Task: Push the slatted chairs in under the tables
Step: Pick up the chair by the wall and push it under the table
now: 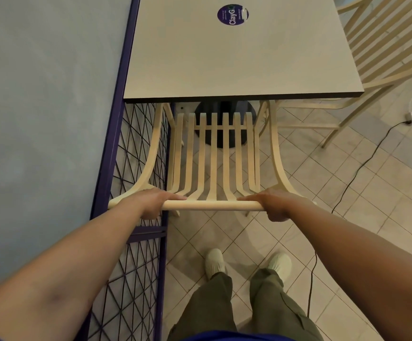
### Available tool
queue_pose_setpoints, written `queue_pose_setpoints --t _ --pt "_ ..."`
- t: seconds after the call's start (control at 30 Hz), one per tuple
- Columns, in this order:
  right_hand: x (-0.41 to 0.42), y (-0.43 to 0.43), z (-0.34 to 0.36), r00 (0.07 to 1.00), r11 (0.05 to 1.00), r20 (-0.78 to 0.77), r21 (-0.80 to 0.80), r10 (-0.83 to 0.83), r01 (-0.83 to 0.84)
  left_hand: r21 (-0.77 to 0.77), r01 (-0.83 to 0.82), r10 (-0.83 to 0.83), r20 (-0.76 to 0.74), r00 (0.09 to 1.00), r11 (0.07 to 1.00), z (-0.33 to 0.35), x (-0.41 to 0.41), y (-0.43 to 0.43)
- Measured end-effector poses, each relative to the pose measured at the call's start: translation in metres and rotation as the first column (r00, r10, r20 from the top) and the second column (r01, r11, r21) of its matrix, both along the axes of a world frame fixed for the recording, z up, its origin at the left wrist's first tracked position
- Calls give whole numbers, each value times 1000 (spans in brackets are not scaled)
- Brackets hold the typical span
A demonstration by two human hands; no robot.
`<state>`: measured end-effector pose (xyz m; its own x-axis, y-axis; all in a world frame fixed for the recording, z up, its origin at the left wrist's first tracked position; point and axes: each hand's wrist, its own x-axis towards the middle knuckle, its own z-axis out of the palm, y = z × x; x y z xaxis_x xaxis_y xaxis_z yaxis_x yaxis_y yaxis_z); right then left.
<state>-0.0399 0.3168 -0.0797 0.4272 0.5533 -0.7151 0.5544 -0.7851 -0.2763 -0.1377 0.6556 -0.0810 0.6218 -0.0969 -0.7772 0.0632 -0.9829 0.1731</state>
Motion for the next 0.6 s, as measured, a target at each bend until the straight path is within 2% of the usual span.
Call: queue_pose_setpoints --t 0.1,0.3,0.6 --pt "-1 -1 -2 1000 1000 -4 0 -10 10 20 5 -5 -2 1000 1000 -2 -2 1" --pt "3 1 0 996 998 -71 44 -49 52 -55 -23 21 -52 998 998 2 2 2" --pt "-8 7 2 999 999 -16 2 -37 37 11 -11 11 -42 999 1000 5 -5 -8"
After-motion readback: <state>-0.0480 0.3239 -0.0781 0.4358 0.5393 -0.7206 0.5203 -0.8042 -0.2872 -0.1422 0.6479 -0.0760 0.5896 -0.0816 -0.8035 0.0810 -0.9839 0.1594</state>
